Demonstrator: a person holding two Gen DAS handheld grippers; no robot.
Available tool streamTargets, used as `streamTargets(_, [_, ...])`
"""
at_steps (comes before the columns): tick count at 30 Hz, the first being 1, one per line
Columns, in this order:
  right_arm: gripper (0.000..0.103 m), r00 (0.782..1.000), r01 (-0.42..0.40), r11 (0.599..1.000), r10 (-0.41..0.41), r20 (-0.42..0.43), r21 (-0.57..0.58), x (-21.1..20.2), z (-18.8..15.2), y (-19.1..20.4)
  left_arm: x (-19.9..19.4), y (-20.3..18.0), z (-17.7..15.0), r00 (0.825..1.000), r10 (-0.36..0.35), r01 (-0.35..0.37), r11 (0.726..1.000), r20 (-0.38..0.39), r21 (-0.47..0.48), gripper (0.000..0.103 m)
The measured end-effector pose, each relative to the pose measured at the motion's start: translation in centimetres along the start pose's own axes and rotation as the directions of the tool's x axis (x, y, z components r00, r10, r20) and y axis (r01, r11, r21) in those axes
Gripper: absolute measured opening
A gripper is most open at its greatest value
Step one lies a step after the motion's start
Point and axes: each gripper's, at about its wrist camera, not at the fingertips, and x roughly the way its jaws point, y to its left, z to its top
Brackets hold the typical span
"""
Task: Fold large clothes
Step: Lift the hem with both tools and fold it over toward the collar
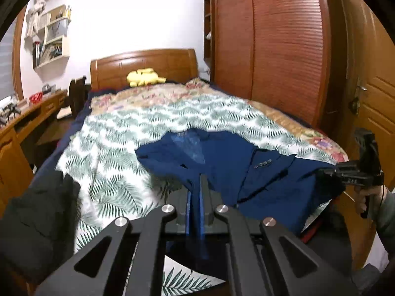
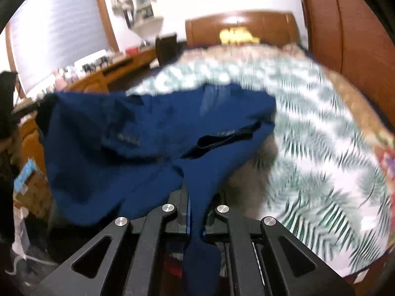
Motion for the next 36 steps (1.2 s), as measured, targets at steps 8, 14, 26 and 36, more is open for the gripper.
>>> streamTargets(8, [0.002, 0.979, -0.013, 0.999, 0.020, 0.201, -0.034, -7.4, 5.0, 2.6, -6.4, -1.5, 3.8, 0.992, -0.033, 0.030, 0.999, 0.122, 0.026, 0.001])
streamTargets(14, [0.002, 0.955, -0.004, 0.996, 0.029, 0.294, -0.086, -13.4, 6.5, 4.1, -9.4, -1.1, 5.5, 0.984, 0.002, -0.006, 1.000, 0.180, 0.020, 0.002])
streamTargets(26, [0.002, 0.966, 0.216, 0.973, -0.202, 0.162, -0.075, -1.9, 11.5, -3.6, 4.1, 5.4, 6.8, 0.997, 0.066, -0.063, 0.992, 0.029, -0.111, 0.002])
streamTargets(36, [0.003, 0.955, 0.285, 0.955, -0.275, 0.114, -0.087, 9.4, 15.9, -8.8, 13.3, 8.1, 8.5, 0.997, 0.058, -0.064, 0.986, -0.041, -0.155, 0.002])
